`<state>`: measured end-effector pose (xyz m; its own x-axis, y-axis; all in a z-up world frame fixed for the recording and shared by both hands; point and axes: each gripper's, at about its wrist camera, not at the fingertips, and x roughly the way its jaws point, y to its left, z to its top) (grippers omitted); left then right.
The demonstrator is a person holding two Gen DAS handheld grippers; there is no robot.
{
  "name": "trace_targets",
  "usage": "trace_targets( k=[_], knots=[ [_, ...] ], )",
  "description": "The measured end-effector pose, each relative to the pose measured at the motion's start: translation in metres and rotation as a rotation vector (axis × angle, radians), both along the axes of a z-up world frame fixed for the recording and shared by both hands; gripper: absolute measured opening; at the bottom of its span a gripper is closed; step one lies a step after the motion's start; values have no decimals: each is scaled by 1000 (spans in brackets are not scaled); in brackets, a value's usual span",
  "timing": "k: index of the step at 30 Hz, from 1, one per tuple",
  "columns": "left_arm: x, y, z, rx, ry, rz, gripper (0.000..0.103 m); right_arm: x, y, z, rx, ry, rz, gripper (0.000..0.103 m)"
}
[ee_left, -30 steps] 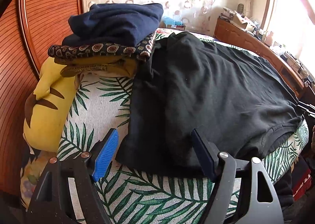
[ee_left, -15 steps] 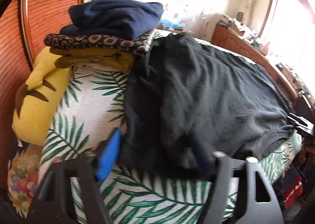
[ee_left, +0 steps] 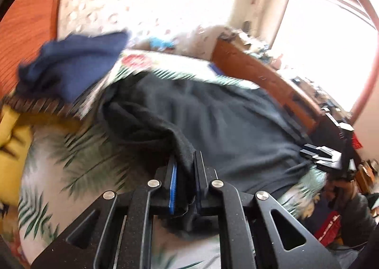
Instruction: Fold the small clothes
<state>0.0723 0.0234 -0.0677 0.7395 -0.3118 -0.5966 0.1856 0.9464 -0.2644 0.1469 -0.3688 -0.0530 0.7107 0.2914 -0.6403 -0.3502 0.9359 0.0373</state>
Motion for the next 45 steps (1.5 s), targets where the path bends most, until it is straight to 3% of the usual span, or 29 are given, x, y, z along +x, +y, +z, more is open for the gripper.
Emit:
trace_targets(
  k=[16,23,24,27,29,34,43,45],
  knots=[
    [63,-153,96,-29,-150,-327,13,-22,-47,20,64,-61,-71,59],
    [76,-193,110,0,-147,-379,13,-31,-56,24,87,-84,-92,59],
    [78,-195,106,-10,-125,-395,15,-30,-58,24,90,-83,-95,59],
    [78,-196,97,-14,-107,-431,46,-29,-60,22,88,-82,-101,59],
    [77,-197,94,13,-109,-430,56,-28,-61,21,86,-81,-106,59],
    [69,-181,87,68,-115,-364,56,-25,-58,28,88,-92,-103,59],
    [53,-103,59,137,-111,-181,57,-3,-25,33,43,-99,-14,59],
    [49,-85,53,137,-107,-147,70,5,-12,35,39,-100,16,59]
  ],
)
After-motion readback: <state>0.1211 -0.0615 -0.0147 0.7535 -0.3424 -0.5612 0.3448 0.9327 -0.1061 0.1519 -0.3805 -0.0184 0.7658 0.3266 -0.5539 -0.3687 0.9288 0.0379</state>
